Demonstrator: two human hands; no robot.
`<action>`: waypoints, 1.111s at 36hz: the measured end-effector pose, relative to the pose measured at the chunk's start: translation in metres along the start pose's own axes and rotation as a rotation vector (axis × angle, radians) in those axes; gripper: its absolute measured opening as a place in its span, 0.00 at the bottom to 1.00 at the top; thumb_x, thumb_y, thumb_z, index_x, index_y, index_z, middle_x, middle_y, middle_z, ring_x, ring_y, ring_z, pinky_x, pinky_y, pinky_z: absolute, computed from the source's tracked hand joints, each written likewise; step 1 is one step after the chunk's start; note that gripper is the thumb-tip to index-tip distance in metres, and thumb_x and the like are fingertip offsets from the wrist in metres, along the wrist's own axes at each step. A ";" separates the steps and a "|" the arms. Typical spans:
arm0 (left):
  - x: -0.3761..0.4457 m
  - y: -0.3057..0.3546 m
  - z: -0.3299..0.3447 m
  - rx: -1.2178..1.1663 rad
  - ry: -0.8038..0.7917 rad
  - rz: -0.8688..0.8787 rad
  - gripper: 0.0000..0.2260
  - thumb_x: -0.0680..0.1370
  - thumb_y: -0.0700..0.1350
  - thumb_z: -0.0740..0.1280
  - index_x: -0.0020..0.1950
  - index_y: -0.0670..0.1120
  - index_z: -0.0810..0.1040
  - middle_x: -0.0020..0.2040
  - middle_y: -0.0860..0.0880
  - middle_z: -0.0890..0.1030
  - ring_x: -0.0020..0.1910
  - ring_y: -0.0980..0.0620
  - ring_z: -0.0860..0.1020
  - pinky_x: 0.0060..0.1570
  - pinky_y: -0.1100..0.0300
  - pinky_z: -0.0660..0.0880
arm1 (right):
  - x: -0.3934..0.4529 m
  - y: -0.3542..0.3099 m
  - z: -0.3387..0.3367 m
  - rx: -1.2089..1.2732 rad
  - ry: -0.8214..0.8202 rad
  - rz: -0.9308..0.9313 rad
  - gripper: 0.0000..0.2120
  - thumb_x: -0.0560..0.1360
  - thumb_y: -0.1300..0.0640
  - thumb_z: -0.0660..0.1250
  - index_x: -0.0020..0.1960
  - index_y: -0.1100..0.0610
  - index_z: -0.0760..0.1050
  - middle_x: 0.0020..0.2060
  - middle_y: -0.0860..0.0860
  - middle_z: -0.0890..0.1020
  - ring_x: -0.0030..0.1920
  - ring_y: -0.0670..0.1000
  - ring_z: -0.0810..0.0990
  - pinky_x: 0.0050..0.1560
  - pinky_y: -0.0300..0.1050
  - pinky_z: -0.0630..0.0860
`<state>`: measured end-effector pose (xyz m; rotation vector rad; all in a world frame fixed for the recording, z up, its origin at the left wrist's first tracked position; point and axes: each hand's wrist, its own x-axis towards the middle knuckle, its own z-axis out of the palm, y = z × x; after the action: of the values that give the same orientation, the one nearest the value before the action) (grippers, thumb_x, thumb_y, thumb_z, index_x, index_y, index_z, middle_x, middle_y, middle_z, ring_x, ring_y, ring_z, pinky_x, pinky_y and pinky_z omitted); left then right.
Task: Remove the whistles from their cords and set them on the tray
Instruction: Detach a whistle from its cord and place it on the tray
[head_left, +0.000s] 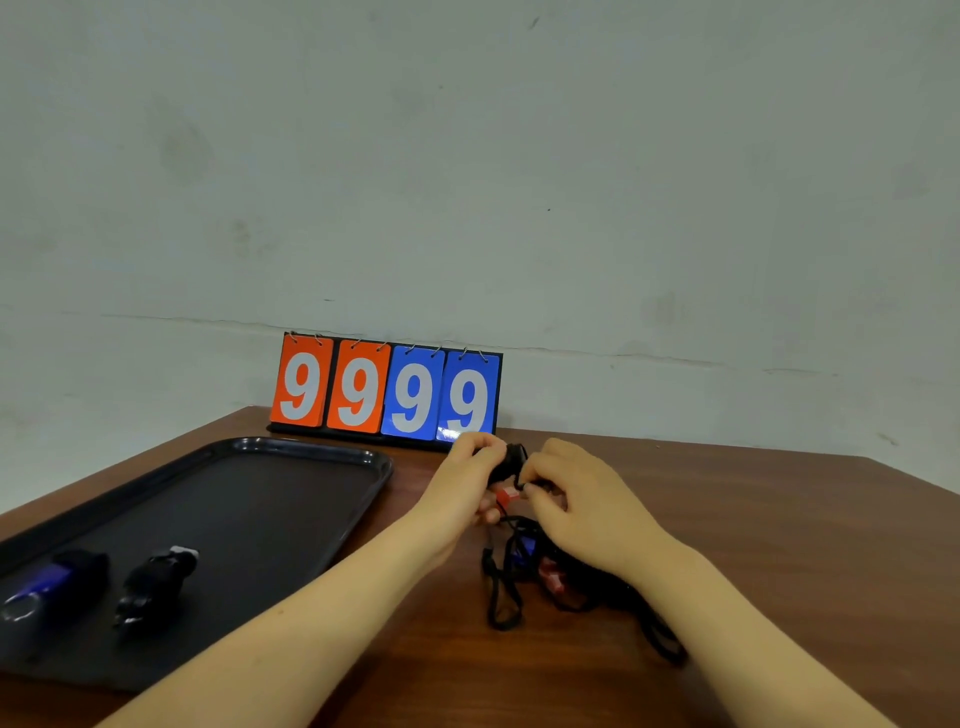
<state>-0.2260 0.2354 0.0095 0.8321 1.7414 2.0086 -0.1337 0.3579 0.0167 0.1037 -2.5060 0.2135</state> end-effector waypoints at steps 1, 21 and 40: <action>0.000 0.000 0.000 0.033 0.004 0.014 0.06 0.82 0.47 0.59 0.55 0.47 0.72 0.41 0.45 0.75 0.25 0.56 0.65 0.29 0.61 0.67 | 0.000 0.000 0.001 -0.003 -0.003 0.003 0.04 0.77 0.56 0.61 0.47 0.51 0.74 0.38 0.43 0.69 0.42 0.38 0.68 0.39 0.32 0.63; -0.001 -0.002 -0.001 0.177 -0.090 0.052 0.08 0.81 0.46 0.61 0.52 0.46 0.78 0.45 0.44 0.79 0.28 0.54 0.69 0.32 0.62 0.70 | 0.002 0.001 -0.001 0.131 0.164 0.184 0.06 0.78 0.55 0.64 0.48 0.49 0.79 0.40 0.42 0.80 0.42 0.41 0.77 0.41 0.32 0.72; -0.005 -0.005 0.007 -0.193 -0.086 -0.072 0.13 0.77 0.51 0.68 0.53 0.42 0.78 0.42 0.45 0.78 0.28 0.55 0.67 0.31 0.62 0.69 | 0.006 -0.004 -0.003 1.592 -0.021 0.902 0.06 0.74 0.62 0.69 0.49 0.63 0.76 0.32 0.53 0.76 0.28 0.45 0.71 0.21 0.32 0.66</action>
<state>-0.2180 0.2382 0.0042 0.7695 1.4822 2.0232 -0.1369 0.3541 0.0231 -0.3910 -1.5788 2.4018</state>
